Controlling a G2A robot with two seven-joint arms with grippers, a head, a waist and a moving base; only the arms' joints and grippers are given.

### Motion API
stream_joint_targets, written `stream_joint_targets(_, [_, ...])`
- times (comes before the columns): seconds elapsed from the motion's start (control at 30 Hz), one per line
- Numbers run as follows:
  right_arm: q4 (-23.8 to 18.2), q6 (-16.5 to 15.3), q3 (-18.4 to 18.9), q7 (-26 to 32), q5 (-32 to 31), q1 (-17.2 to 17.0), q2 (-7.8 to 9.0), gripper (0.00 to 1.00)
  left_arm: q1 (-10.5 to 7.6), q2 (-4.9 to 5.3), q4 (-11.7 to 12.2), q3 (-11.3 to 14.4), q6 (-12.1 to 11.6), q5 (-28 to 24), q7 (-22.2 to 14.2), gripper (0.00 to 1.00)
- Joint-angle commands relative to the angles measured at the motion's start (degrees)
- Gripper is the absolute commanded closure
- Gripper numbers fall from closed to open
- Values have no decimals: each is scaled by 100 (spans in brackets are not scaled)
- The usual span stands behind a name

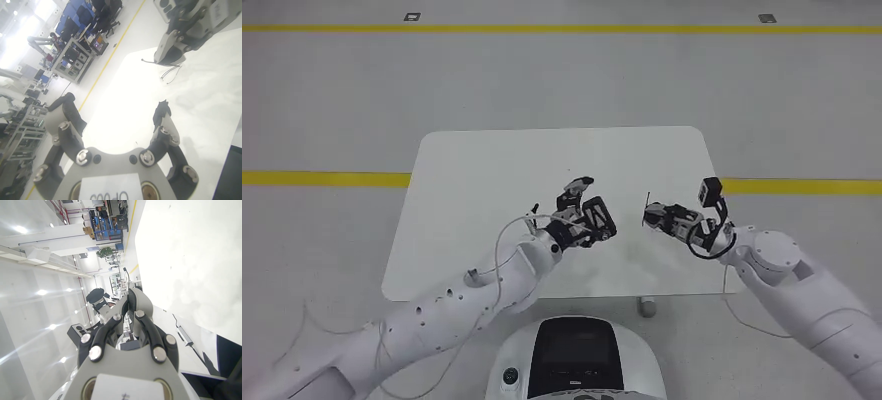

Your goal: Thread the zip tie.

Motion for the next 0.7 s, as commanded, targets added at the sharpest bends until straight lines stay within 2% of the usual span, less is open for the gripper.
stream_joint_targets(0.0, [-19, 39, 20, -16, -40, -11, -21, 100, -252, 52, 19, 220, -135, 0, -100, 0])
stream_joint_targets(0.07, [-26, 108, 30, -23, -69, -14, -47, 100, -592, 102, 2, 543, -167, 0, -283, 0])
stream_joint_targets(0.1, [-24, 153, 36, -25, -71, -13, -58, 100, -754, 122, 5, 694, -97, 0, -354, 0])
stream_joint_targets(0.13, [-12, 191, 56, -79, -108, -8, -66, 100, -820, 129, 16, 746, -63, 0, -394, 0])
stream_joint_targets(0.37, [-5, 197, 67, -121, -124, -9, -69, 100, -820, 129, 16, 746, -63, 0, -394, 0])
stream_joint_targets(0.43, [-54, 191, 75, -190, -122, -45, -91, 100, -835, 122, 6, 788, -259, 0, -249, 0])
stream_joint_targets(0.53, [-138, 278, 82, -291, -183, -55, -133, 100, -1041, 105, -5, 963, -552, 0, -257, 0])
stream_joint_targets(0.67, [-203, 428, 55, -342, -232, -1, -199, 100, -1325, 60, 32, 1310, -657, 0, -256, 0])
